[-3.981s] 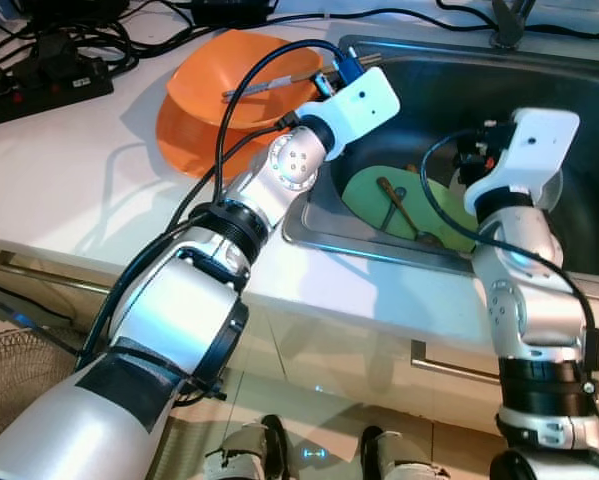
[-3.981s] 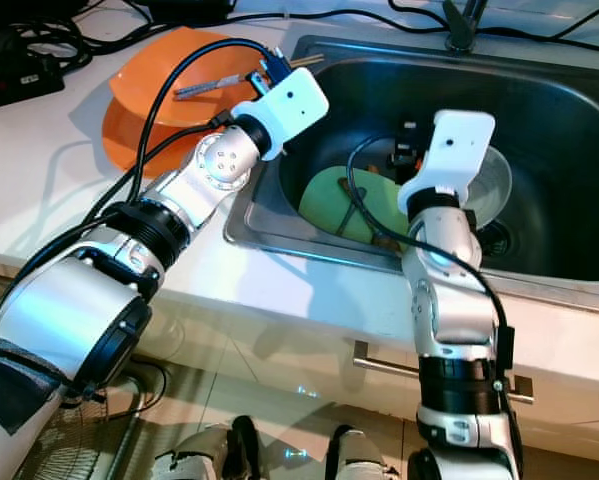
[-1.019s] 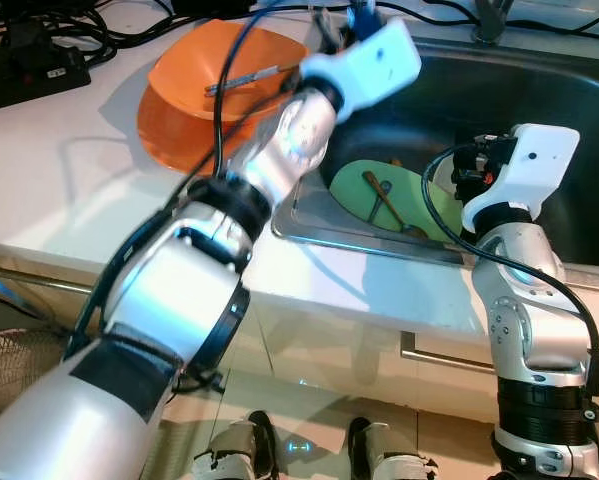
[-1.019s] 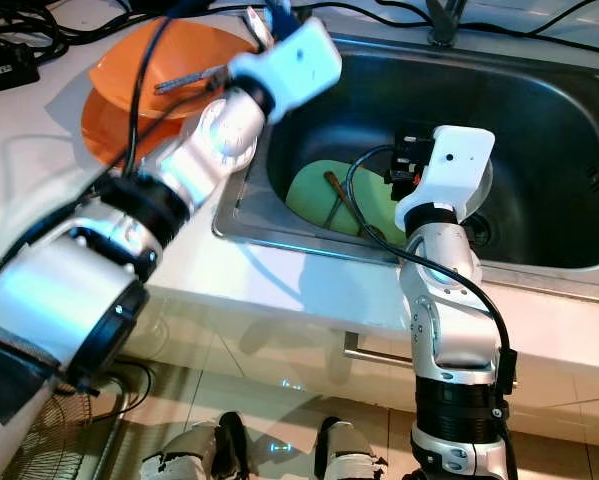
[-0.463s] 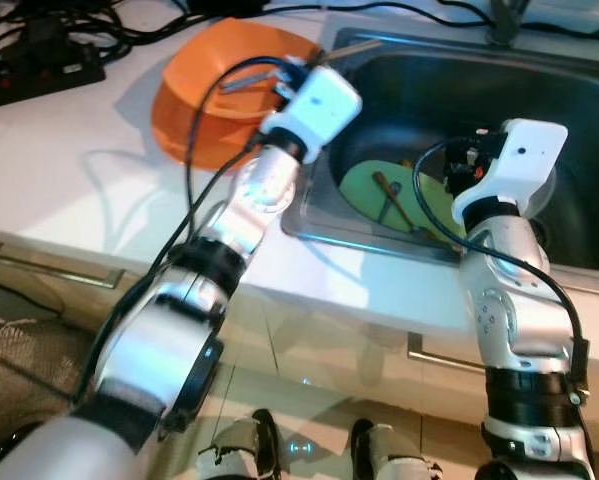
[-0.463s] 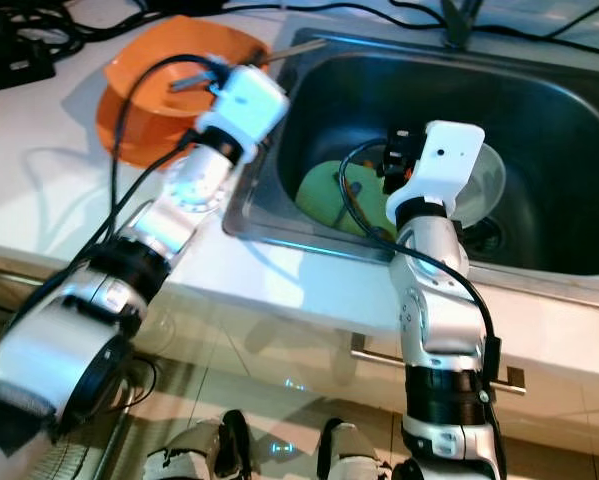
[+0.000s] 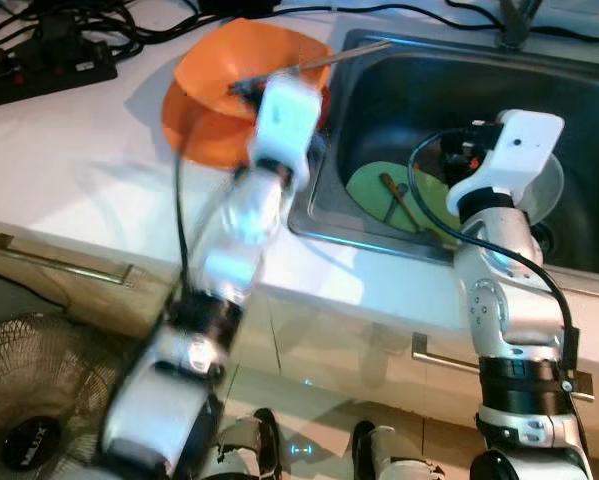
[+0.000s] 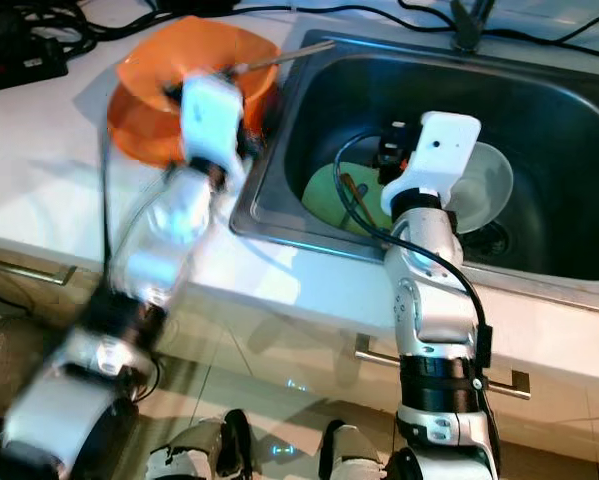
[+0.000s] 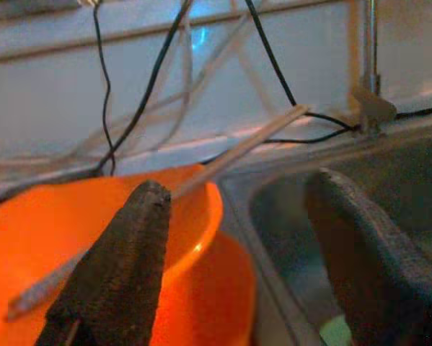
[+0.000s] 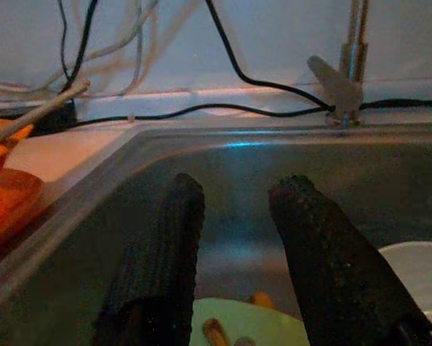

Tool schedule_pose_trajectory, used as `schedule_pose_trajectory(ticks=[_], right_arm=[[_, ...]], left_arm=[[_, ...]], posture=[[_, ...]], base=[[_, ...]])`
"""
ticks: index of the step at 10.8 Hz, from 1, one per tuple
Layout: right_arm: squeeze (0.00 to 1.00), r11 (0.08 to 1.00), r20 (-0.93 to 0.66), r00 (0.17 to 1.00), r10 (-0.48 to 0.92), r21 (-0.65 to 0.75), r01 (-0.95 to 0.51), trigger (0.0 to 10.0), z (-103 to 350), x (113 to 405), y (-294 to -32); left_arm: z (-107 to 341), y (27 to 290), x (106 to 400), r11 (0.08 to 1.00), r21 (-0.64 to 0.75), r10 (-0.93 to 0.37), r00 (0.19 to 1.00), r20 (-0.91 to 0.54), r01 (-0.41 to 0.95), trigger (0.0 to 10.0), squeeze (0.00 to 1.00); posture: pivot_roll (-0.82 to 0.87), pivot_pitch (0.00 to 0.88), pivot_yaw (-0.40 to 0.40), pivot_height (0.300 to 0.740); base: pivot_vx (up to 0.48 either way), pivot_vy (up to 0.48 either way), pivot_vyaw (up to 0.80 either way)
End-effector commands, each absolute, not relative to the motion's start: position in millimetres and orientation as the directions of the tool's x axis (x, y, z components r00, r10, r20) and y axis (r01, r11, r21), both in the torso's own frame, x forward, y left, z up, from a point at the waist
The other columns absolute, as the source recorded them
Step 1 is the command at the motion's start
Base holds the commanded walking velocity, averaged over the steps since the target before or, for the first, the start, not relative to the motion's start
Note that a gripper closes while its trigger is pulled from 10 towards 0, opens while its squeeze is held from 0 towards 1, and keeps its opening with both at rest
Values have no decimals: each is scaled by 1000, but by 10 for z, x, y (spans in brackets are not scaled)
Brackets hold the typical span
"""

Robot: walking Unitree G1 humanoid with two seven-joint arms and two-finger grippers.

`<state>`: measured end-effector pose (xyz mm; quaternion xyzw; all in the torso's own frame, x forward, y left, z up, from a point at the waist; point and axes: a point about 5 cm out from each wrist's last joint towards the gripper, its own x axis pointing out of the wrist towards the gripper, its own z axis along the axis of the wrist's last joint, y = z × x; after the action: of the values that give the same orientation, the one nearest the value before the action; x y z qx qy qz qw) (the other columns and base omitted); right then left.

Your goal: Kitchen organization

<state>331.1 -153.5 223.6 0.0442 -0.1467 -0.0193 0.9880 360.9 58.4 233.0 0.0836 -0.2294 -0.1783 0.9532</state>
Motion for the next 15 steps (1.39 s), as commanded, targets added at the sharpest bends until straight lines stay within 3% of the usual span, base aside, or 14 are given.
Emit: schedule_pose_trajectory(ticks=[1,5,6,7,10,12,15], right_arm=[[0,994,290,956,-50,107,19,10000,2225,3316,-1521],[0,994,301,953,-36,108,4,10000,2242,3408,-1487],[0,994,307,951,-36,109,3,10000,2258,3442,-1480],[0,994,319,947,-38,113,1,10000,2291,3475,-1469],[0,993,335,941,-41,121,1,10000,2314,3514,-1467],[0,991,329,944,-30,134,-15,10000,2282,3564,-1411],[0,988,331,944,-19,149,-32,10000,2266,3604,-1353]], left_arm=[[2447,570,3550,922,230,-385,801,459,311,10000,1000],[2474,586,3497,921,196,-390,811,437,338,10000,1000],[2419,555,3530,909,187,-417,827,378,372,10000,867],[2330,521,3550,896,186,-443,842,308,403,10000,0],[2420,647,3323,870,116,-491,821,291,479,10000,0],[2379,915,3059,798,175,-601,781,168,577,10000,0],[2359,1514,3106,909,185,-382,924,18,372,10000,0]], posture=[[-55,191,39,740],[-31,166,27,740],[-26,148,25,740],[-24,137,28,740],[21,137,32,740],[75,138,33,740],[109,132,35,740]], base=[[0,0,0],[0,0,0],[0,0,0],[0,0,0],[0,0,0],[0,0,0],[0,0,0]])
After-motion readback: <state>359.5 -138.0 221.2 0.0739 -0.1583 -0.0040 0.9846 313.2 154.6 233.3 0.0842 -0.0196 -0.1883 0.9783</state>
